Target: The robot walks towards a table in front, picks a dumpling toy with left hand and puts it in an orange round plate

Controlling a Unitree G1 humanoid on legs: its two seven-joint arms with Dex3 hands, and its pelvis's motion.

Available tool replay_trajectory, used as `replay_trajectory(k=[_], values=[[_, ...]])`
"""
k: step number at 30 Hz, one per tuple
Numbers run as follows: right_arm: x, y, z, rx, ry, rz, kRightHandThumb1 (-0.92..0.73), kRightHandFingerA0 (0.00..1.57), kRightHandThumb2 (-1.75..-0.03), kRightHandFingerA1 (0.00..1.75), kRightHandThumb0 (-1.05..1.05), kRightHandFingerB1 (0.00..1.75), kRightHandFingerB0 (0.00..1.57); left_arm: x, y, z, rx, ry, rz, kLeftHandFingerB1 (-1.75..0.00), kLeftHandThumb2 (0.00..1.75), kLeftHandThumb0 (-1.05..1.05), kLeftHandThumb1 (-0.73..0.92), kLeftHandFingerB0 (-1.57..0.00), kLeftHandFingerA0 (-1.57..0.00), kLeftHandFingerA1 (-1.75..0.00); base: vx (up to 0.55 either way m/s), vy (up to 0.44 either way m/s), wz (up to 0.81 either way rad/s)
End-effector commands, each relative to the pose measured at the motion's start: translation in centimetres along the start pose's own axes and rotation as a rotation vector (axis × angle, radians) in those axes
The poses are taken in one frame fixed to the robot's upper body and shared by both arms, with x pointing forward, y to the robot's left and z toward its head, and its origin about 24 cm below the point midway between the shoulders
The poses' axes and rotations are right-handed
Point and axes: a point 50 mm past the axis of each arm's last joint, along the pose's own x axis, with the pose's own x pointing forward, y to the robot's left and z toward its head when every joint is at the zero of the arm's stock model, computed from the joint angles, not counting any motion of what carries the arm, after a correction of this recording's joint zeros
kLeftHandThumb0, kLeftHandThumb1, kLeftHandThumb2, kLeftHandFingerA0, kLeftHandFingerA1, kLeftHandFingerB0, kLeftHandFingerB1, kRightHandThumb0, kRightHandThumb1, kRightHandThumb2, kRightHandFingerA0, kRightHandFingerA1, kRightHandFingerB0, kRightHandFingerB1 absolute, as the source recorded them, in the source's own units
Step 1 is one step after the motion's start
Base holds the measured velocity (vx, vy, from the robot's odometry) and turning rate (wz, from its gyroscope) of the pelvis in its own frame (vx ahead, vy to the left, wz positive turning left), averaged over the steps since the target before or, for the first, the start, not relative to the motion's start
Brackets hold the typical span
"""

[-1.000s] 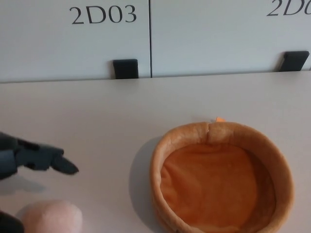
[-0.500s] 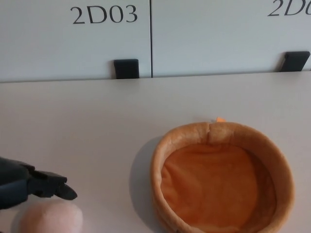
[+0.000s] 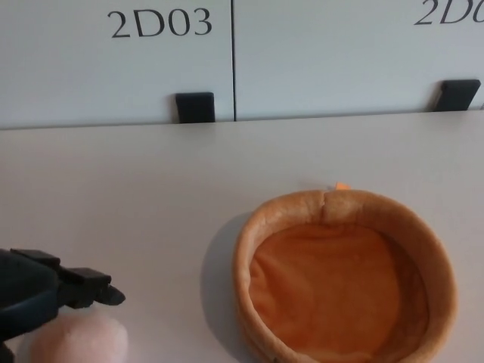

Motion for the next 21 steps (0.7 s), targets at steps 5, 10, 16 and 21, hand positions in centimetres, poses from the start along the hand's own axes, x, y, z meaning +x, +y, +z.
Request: replay_trajectory(k=[5,10,16,21], values=[[-0.1,-0.2,-0.2,-0.008,0.019,-0.011,-0.41,0.61,-0.90,0.68,0.00,0.51,0.19,1.9,-3.6,-0.2,0.121,0.061,0.076,-0.43,0.87,-0.72,0.37,-0.10,-0.34,-0.49,0.00,0.000,0.00],[0.1,-0.4,0.0,-0.016,0.017,-0.011,-0.43,0.60,-0.91,0.67,-0.01,0.50,0.18,2.6,-4.7,-0.6,0.128,0.082,0.064,-0.43,0.57,-0.86,0.53,-0.29,-0.33,-0.31,0.00,0.000,0.00],[0.4,-0.2,-0.1,0.013,0.021,-0.017,-0.64,0.69,-0.58,0.45,0.05,0.34,0.30,3.0,-5.2,-0.4,0.125,0.074,0.047,-0.49,0.83,-0.88,0.44,-0.25,-0.30,-0.41,0.00,0.000,0.00],[0.4,-0.2,0.0,-0.007,0.023,-0.017,-0.64,0.71,-0.59,0.46,0.00,0.33,0.30,3.2,-5.9,0.1,0.144,0.056,0.029,-0.45,0.66,-0.92,0.47,-0.27,-0.38,-0.36,0.00,0.000,0.00]])
